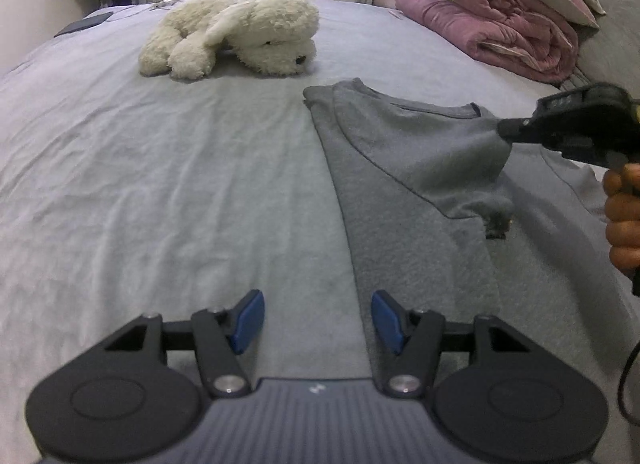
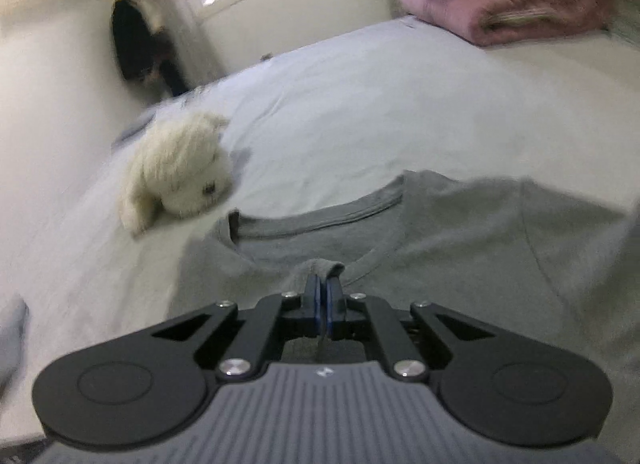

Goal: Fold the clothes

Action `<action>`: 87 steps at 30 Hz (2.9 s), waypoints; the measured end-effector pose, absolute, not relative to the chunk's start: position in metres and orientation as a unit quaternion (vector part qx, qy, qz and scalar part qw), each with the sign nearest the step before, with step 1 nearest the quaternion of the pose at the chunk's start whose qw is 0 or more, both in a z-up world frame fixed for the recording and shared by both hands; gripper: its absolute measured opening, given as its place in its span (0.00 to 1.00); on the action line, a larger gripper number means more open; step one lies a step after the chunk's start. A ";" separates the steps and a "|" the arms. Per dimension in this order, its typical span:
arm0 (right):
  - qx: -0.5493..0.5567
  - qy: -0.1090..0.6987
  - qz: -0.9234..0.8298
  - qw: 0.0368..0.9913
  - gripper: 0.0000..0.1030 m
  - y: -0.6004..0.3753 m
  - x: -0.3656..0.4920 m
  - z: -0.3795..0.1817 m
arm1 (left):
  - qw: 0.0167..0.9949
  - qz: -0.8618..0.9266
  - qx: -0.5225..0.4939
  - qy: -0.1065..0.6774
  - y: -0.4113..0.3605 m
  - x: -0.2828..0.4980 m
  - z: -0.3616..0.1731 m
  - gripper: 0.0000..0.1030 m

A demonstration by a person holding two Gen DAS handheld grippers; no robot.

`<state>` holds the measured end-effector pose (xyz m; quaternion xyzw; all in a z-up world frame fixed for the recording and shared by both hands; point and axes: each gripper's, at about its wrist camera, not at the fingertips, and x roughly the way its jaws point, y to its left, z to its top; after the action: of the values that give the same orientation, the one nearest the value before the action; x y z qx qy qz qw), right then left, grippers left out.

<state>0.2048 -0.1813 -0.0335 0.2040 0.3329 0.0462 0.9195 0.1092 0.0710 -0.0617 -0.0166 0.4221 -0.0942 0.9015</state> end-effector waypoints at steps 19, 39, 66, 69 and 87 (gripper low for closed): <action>0.218 0.361 0.079 0.903 0.53 -0.167 0.158 -0.046 | 0.894 -0.096 -0.068 0.433 0.085 0.114 -0.054 0.60; 0.198 0.413 0.121 0.881 0.17 -0.137 0.070 -0.045 | 0.900 -0.078 -0.003 0.430 0.073 0.116 -0.054 0.60; 0.196 0.481 0.188 0.834 0.19 -0.093 -0.113 -0.055 | 0.899 -0.100 -0.015 0.425 0.074 0.072 -0.044 0.60; 0.215 0.482 0.181 0.830 0.19 -0.099 -0.114 -0.057 | 0.899 -0.104 -0.017 0.424 0.075 0.069 -0.042 0.60; 0.243 0.484 0.183 0.820 0.12 -0.101 -0.105 -0.062 | 0.893 -0.090 0.040 0.440 0.067 0.063 -0.055 0.60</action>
<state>-0.1053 -0.1011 -0.0620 0.2432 0.4844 0.1828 0.8202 0.0629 0.0670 -0.0552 0.0402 0.4400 -0.0903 0.8925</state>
